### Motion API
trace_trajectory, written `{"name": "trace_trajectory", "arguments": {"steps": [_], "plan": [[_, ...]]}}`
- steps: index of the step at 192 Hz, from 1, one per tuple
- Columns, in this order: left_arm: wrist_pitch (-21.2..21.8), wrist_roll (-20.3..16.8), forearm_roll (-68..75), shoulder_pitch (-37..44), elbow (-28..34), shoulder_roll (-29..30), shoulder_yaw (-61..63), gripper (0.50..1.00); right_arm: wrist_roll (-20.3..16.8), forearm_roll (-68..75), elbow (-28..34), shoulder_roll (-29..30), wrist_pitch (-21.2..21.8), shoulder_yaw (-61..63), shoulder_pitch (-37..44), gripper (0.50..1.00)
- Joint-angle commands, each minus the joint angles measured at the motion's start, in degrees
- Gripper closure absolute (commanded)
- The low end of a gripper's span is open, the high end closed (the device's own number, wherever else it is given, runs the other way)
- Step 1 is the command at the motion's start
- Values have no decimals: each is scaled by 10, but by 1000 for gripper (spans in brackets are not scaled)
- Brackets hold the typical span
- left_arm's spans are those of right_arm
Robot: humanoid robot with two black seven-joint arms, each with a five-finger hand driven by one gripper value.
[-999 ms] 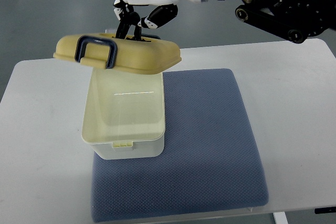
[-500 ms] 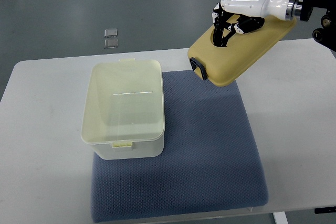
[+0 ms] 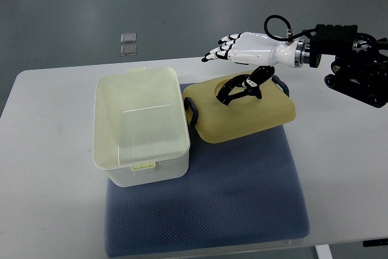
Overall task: Open white storage box with right hand
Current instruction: 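Open the right hand, release the lid handle, and withdraw upward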
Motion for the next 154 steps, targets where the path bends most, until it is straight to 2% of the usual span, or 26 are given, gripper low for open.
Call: {"name": "trace_trajectory", "arguments": {"steps": [1, 48, 68, 91, 109, 130, 135, 137, 147, 153, 154], "plan": [[0, 0, 0, 0, 0, 0, 0, 500, 0, 0, -4, 0, 0, -1, -6, 568], [0, 0, 0, 0, 0, 0, 0, 500, 0, -10, -12, -11, 6, -10, 4, 570], [0, 0, 0, 0, 0, 0, 0, 500, 0, -1, -12, -39, 9, -4, 35, 570], [0, 0, 0, 0, 0, 0, 0, 500, 0, 43, -12, -55, 29, 22, 47, 574], [0, 0, 0, 0, 0, 0, 0, 500, 0, 181, -12, -41, 54, 66, 20, 581], [0, 0, 0, 0, 0, 0, 0, 500, 0, 444, -13, 2, 108, 110, -46, 581], [0, 0, 0, 0, 0, 0, 0, 500, 0, 561, -16, 24, 137, 126, -68, 581], [0, 0, 0, 0, 0, 0, 0, 500, 0, 561, -16, 24, 137, 126, -68, 581], [0, 0, 0, 0, 0, 0, 0, 500, 0, 718, -25, 41, 198, 146, -83, 581], [0, 0, 0, 0, 0, 0, 0, 500, -36, 820, -39, 49, 245, 156, -88, 581], [0, 0, 0, 0, 0, 0, 0, 500, -53, 855, -43, 51, 263, 158, -92, 581]]}}
